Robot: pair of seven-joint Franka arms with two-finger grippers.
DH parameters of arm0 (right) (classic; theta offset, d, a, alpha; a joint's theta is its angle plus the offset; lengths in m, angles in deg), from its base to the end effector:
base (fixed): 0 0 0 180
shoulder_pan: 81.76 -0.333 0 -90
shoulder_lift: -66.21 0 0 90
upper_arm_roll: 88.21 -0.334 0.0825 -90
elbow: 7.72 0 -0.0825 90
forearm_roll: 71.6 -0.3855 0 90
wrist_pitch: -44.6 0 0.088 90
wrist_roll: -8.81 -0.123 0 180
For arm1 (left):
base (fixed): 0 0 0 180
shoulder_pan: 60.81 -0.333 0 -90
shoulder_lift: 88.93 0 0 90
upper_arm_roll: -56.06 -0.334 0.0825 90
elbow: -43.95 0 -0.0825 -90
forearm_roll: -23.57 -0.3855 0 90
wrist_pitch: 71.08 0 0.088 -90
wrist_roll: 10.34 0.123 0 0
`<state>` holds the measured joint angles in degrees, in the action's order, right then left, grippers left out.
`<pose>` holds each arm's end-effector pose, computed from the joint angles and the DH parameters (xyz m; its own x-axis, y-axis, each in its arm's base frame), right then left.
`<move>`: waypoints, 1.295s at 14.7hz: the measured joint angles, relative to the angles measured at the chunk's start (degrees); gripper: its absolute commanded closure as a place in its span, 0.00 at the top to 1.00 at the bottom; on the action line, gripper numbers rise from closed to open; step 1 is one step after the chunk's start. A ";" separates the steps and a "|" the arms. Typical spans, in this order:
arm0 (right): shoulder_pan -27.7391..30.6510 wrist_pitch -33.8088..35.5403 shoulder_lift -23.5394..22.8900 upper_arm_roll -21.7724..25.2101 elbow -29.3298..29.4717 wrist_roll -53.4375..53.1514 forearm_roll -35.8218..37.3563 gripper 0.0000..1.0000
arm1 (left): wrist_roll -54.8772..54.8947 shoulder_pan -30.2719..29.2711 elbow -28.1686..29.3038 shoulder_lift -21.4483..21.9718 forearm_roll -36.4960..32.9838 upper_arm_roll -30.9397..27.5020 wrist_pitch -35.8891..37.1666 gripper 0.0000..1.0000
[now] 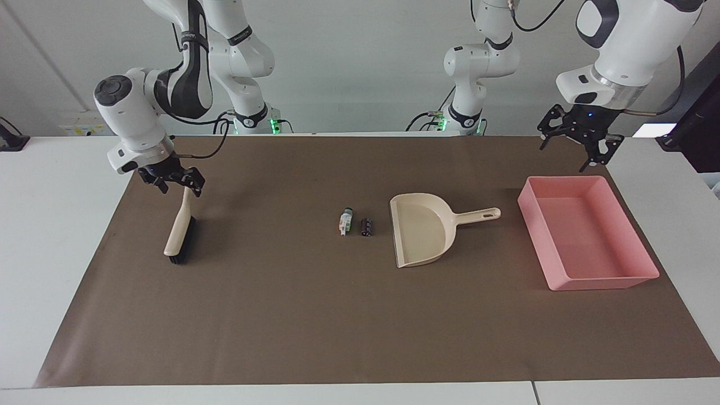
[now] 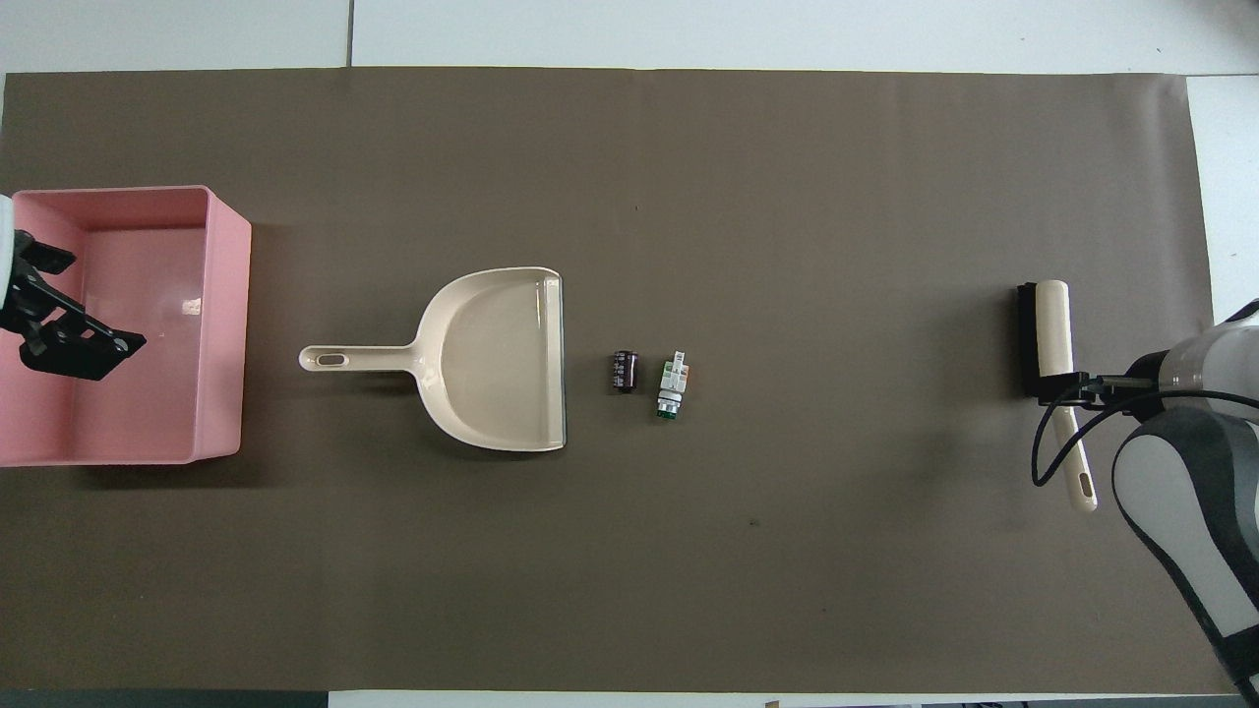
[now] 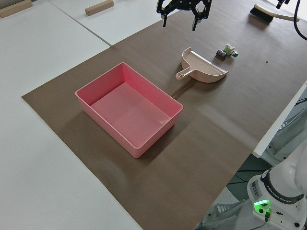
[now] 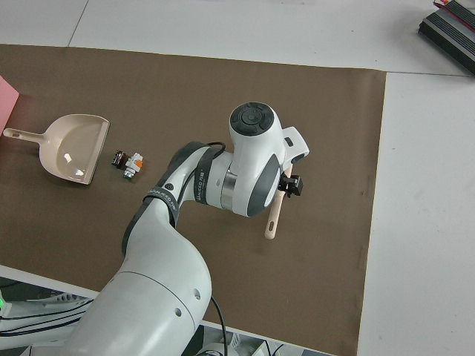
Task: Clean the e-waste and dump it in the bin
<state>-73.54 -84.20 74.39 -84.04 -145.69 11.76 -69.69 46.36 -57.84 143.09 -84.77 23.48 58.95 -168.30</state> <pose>0.4578 -0.1020 0.3673 0.9896 -0.1424 -0.0185 -0.1422 -0.9897 0.0143 0.5391 -0.0561 0.6013 0.4604 -0.8876 0.0170 -0.8868 -0.4607 -0.0355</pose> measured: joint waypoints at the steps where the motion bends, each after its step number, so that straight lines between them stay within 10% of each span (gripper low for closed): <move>1: 1.00 -1.71 -0.04 0.01 -2.04 0.77 0.00 0.99 | 3.38 1.21 1.52 0.01 0.00 0.04 -1.09 0.98; 10: 2.00 -3.79 -0.33 -0.08 -4.67 1.28 0.00 0.92 | 3.52 14.07 19.04 -4.78 -9.63 0.18 -16.59 0.98; 15: 1.99 -3.79 -0.33 -0.10 -4.65 1.47 0.00 0.53 | 1.59 15.50 19.17 -11.16 -11.77 0.14 -20.57 0.96; 18: 1.93 -3.57 -0.37 -0.16 -4.16 1.67 0.00 0.00 | 0.11 16.08 19.36 -12.27 -11.95 0.12 -22.09 0.92; 19: 1.88 -3.24 -0.37 -0.23 -3.85 1.68 -0.08 0.00 | -0.39 16.29 19.41 -12.52 -11.99 0.13 -22.48 0.89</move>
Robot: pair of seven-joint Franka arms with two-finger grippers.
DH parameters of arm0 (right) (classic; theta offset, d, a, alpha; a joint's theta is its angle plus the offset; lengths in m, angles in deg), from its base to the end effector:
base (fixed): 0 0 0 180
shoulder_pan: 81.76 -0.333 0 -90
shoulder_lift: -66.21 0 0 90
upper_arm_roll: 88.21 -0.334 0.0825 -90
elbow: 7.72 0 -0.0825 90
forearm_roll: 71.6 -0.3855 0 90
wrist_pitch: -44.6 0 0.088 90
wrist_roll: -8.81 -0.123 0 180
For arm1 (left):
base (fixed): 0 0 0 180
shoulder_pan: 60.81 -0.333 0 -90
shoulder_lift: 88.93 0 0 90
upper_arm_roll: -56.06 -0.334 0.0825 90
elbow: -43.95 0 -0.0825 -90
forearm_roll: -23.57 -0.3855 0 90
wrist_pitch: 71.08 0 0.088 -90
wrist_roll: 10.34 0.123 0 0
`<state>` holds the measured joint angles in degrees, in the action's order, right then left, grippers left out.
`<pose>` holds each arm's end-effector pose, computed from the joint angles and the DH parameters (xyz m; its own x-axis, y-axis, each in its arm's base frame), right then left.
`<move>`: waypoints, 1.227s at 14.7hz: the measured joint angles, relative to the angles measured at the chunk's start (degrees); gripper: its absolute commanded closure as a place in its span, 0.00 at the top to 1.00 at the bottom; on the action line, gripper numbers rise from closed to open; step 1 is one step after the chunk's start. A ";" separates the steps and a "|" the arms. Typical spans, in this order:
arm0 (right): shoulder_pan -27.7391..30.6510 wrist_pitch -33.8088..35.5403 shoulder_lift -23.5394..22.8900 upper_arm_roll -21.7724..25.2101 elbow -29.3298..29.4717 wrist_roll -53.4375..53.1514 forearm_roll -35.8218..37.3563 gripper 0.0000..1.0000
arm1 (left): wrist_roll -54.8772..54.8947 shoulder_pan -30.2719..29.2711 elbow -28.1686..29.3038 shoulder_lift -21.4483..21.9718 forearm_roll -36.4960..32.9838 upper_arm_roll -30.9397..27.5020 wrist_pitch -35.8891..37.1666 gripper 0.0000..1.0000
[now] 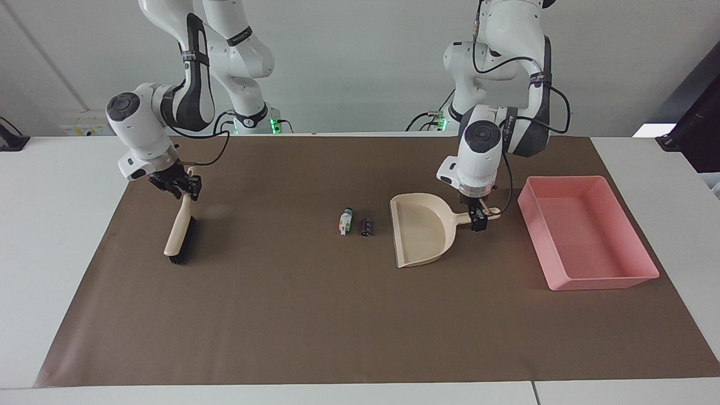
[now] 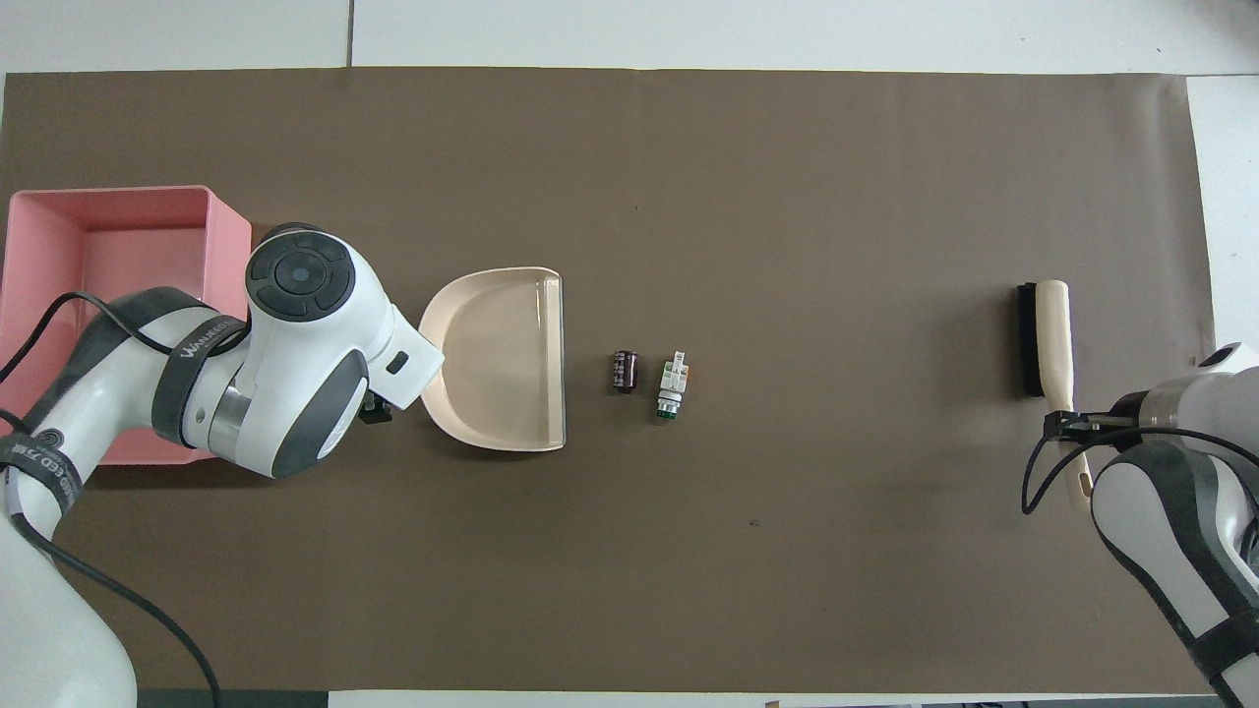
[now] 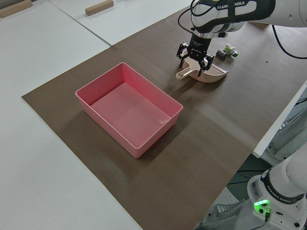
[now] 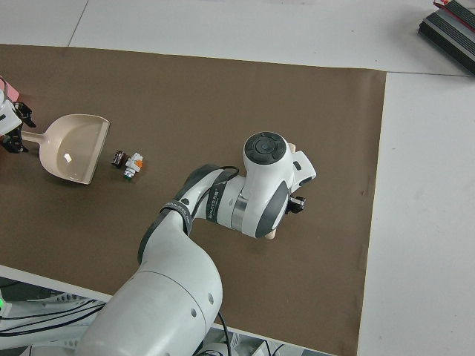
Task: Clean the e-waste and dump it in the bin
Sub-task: 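Hold the dustpan with the left gripper while the right gripper lifts the brush, then sweep the components into the dustpan with the brush in the right gripper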
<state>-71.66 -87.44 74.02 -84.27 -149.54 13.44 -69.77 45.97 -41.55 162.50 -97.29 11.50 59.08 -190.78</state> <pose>0.4409 -0.1111 0.3405 0.9893 -0.1413 -0.0357 -0.1410 -0.9900 0.0108 0.5240 -0.1999 0.3540 0.0789 -0.9752 -0.2068 -0.9961 -0.0853 0.0223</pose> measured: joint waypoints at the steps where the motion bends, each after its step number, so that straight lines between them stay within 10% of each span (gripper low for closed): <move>1: -0.01 0.38 -0.01 -0.12 0.25 0.08 -0.09 0.00 | -0.27 0.19 0.03 -0.13 -0.01 0.01 -0.13 0.88; 8: -2.63 8.13 0.00 -0.64 4.70 1.32 -0.18 0.00 | -0.94 0.61 0.37 -0.20 -0.11 -0.03 -0.28 0.74; 13: -16.31 16.39 0.16 -1.12 12.11 -4.91 -0.37 0.00 | -4.10 1.45 0.58 -1.09 -2.81 -0.02 -1.72 0.04; 18: -33.78 16.36 -0.39 -1.43 11.91 -26.45 -0.35 0.00 | -4.75 1.48 -1.68 -0.89 -3.08 -0.08 0.08 0.00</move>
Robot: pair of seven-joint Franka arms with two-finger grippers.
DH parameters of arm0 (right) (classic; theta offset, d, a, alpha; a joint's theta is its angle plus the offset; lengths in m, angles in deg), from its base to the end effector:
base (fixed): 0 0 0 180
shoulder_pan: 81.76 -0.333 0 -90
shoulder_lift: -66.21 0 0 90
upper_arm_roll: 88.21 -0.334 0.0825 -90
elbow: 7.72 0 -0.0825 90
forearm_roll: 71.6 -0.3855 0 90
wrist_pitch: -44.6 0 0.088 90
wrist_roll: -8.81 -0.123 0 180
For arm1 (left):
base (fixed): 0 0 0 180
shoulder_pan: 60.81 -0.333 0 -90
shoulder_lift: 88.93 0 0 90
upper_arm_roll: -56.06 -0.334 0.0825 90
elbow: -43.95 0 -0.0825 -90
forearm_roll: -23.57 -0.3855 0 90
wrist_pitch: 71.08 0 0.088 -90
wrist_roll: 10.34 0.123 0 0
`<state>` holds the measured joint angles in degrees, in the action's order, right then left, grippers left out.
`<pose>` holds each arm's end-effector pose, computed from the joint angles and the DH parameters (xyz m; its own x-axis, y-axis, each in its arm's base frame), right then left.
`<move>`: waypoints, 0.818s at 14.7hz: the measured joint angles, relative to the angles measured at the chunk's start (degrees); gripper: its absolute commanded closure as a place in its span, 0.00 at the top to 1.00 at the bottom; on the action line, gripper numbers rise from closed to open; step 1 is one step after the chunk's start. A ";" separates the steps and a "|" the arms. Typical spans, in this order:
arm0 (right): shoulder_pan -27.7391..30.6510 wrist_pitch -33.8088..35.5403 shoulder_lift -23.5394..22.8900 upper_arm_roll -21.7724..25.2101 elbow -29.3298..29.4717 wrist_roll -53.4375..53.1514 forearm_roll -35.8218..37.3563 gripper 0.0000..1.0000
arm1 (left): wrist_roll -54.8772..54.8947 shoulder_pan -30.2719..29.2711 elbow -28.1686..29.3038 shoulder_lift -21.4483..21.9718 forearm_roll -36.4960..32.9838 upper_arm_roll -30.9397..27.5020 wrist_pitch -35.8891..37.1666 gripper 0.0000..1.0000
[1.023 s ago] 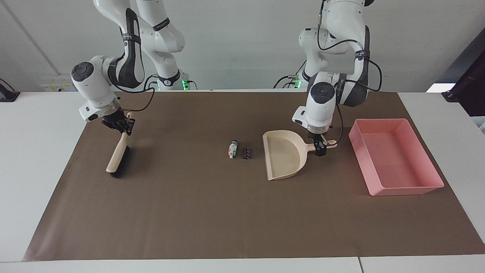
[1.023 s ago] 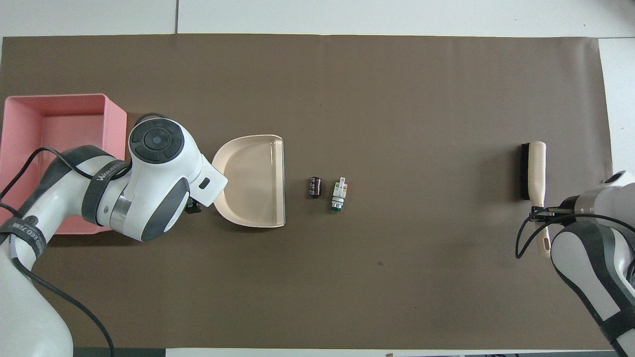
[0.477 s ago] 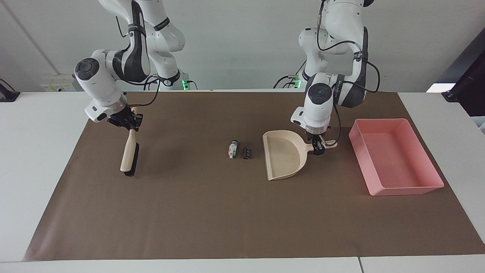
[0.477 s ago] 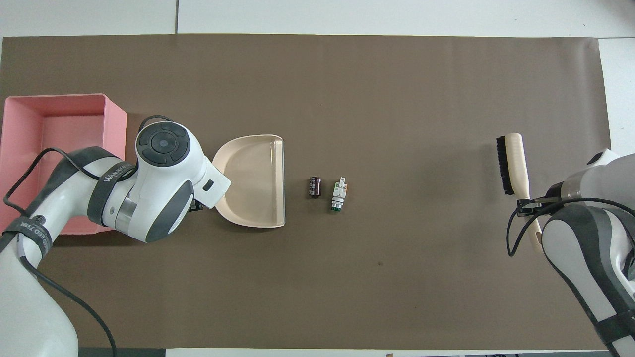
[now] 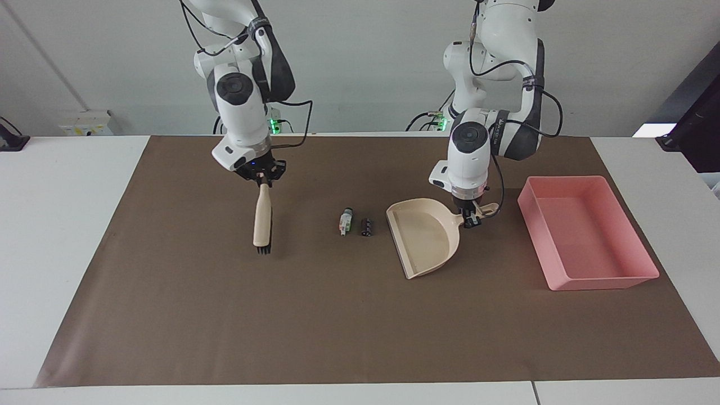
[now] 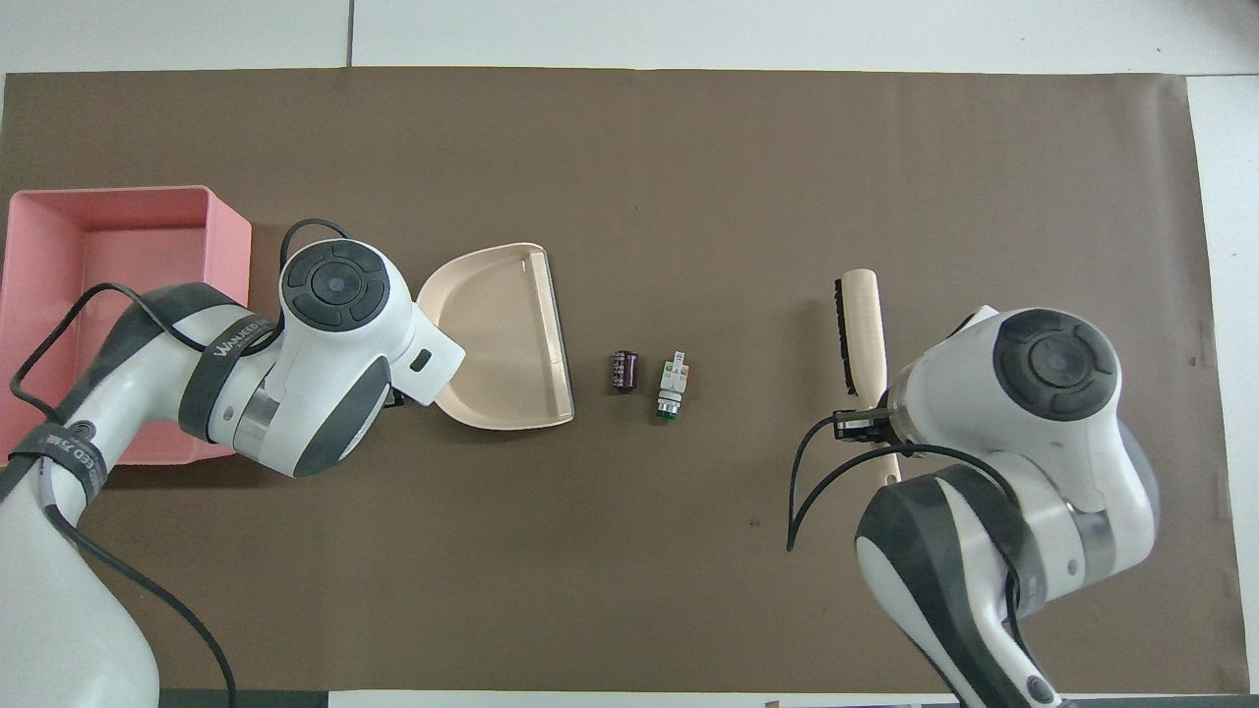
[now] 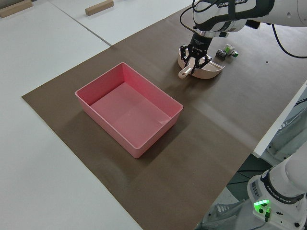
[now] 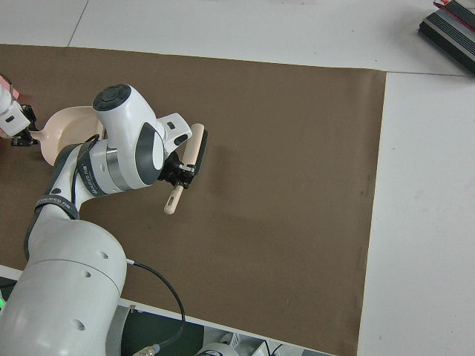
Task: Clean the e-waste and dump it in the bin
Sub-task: 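Sweep the components into the dustpan with the brush in the right gripper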
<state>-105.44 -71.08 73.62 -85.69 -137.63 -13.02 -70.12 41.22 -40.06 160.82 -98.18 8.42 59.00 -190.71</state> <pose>0.4493 0.1717 0.4047 0.9945 -0.0015 -0.1044 0.0047 -0.9982 0.0592 0.5288 -0.2133 0.3584 0.1132 -0.9648 -0.2372 -0.9936 -0.1098 -0.0279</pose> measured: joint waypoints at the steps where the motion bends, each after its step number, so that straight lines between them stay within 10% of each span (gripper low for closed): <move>1: -3.26 -0.25 -0.37 -0.03 -0.03 -3.53 0.00 0.00 | 0.02 0.00 -1.25 0.06 -0.16 0.00 1.71 0.00; 12: -13.84 -5.38 -4.90 -0.08 -0.01 -11.49 0.00 0.00 | 0.84 7.05 -4.44 -2.16 -3.75 0.22 9.40 0.00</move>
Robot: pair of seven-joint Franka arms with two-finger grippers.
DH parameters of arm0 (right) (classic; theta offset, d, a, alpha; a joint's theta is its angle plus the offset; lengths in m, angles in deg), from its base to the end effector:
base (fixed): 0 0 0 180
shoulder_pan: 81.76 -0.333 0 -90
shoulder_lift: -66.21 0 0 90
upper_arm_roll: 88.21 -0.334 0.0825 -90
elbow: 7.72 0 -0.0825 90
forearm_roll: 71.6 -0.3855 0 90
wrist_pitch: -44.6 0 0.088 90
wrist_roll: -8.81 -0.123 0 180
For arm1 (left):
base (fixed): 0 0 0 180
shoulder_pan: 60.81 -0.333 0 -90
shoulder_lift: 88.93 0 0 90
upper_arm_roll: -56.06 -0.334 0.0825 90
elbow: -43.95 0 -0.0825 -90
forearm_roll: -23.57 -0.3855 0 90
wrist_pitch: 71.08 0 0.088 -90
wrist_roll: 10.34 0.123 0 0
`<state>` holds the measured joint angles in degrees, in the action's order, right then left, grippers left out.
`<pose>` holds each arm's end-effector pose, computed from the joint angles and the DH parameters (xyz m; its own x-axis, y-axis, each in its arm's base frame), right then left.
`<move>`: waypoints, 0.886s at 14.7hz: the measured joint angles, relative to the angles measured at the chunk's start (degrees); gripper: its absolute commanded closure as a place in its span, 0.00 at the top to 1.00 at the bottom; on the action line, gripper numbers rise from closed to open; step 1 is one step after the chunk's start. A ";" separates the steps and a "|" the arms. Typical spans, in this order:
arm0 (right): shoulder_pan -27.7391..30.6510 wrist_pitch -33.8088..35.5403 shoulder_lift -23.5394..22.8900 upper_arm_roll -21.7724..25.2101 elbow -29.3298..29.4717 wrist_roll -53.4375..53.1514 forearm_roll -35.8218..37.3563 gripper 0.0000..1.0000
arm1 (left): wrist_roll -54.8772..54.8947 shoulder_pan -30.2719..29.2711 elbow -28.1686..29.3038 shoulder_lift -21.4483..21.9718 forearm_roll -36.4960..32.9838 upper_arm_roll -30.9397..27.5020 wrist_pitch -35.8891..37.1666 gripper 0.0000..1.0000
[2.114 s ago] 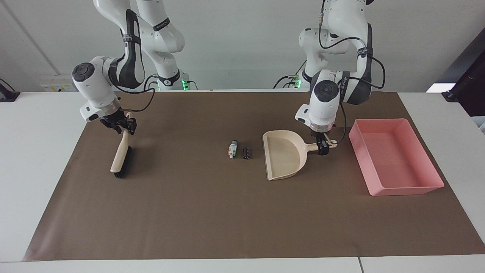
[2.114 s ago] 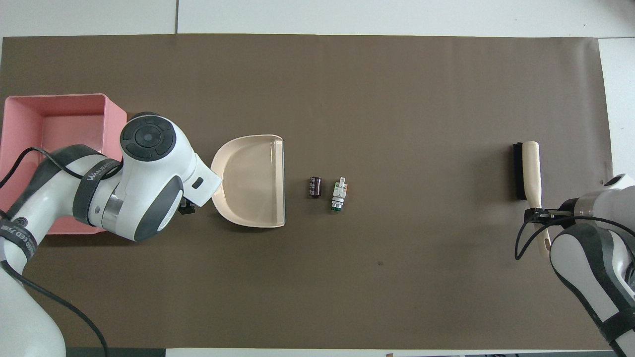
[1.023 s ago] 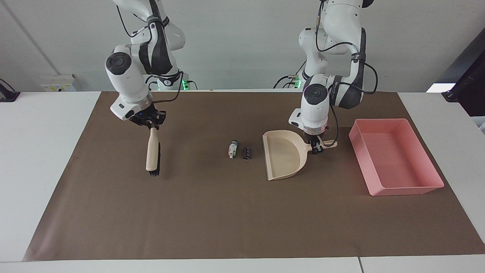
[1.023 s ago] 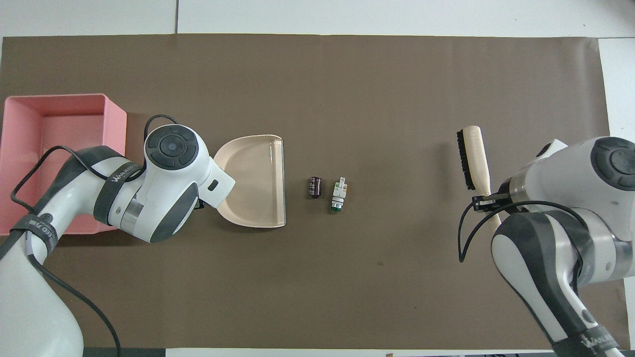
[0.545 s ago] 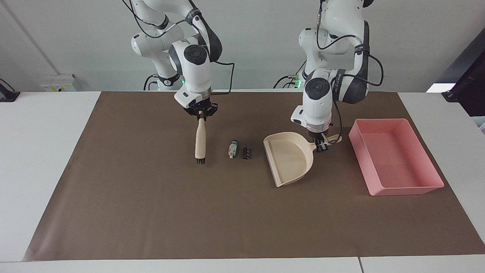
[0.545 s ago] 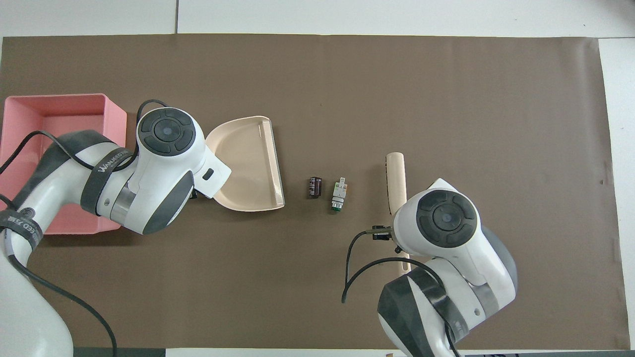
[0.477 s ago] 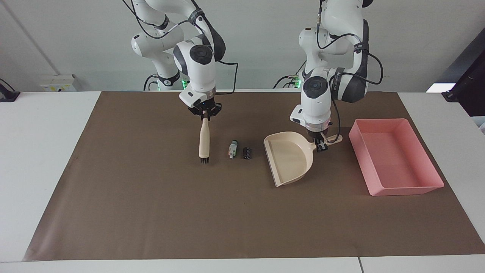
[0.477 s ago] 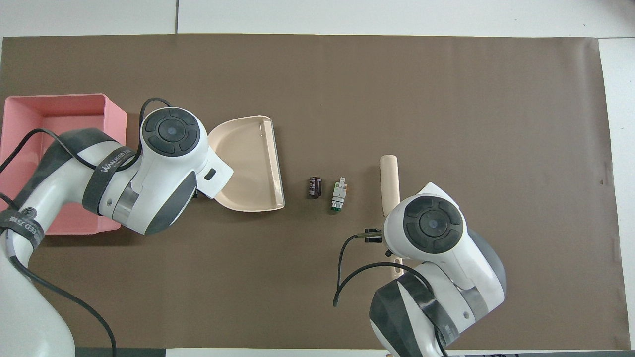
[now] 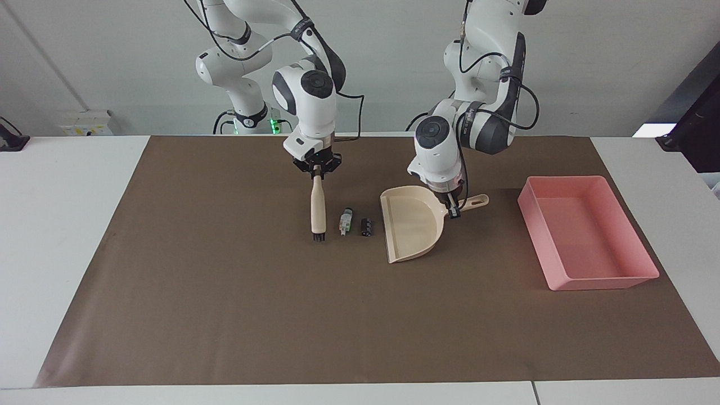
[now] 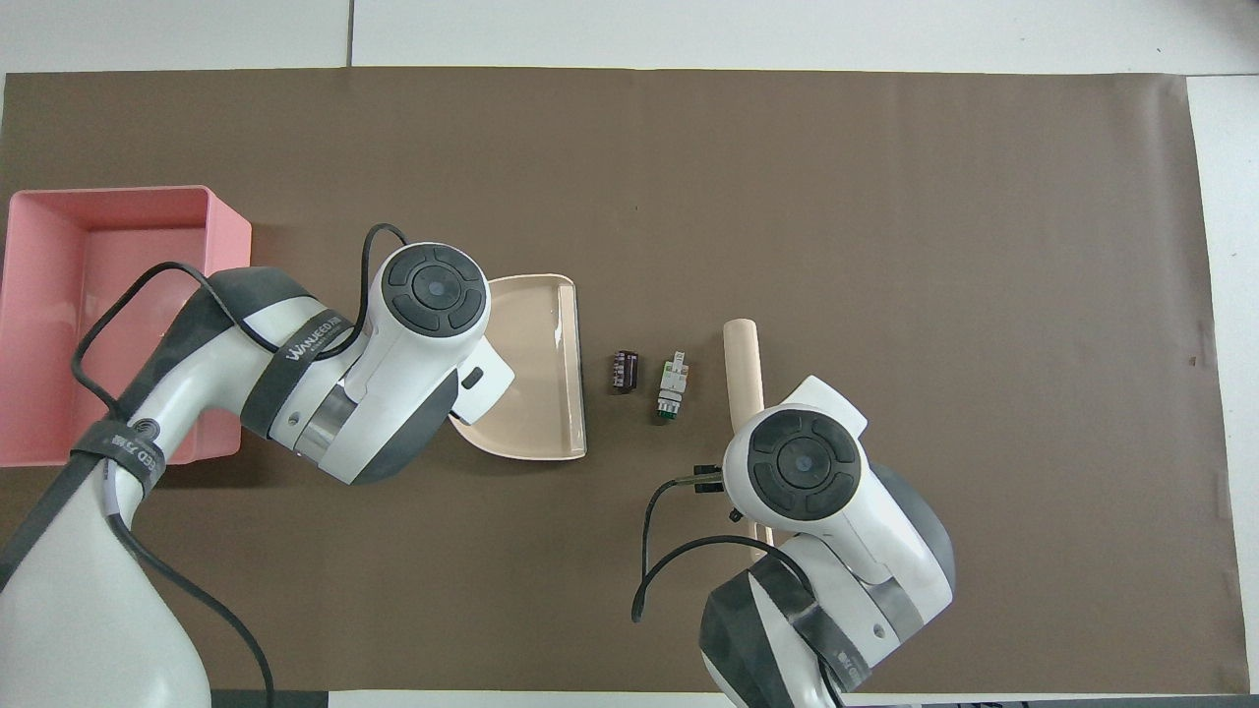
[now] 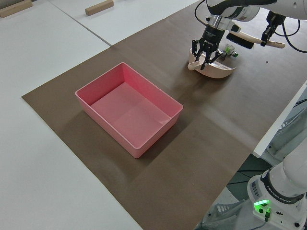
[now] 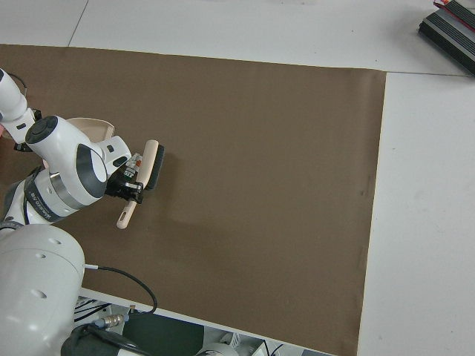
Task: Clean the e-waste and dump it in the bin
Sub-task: 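Sweep the components into the dustpan with the brush in the right gripper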
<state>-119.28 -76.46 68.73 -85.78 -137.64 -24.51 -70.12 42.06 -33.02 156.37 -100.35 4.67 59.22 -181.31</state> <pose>0.4084 0.2850 0.3697 0.9957 0.0423 -0.0822 0.0486 -0.9959 0.0763 0.5054 -0.2699 0.3613 -0.0410 -0.9332 -0.3571 -0.9988 0.0287 0.0396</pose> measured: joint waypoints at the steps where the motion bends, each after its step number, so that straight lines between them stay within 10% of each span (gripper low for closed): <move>1: -0.50 -0.60 -0.67 -0.02 0.23 0.30 0.00 0.00 | 0.34 0.30 -0.01 -0.03 -0.09 -0.03 -0.02 0.00; 7: -1.10 -1.49 -6.53 -3.82 5.14 1.64 -3.58 0.00 | 5.06 1.96 -0.11 -0.03 -0.14 0.01 -0.12 0.00; 13: -1.16 -1.49 -12.79 -8.53 14.62 9.54 -26.21 0.00 | 5.48 1.92 0.76 -0.03 -0.22 -0.17 -0.19 0.00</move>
<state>-120.44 -77.95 55.94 -94.31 -123.02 -14.97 -96.34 47.54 -31.09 157.13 -100.37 4.45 59.05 -181.50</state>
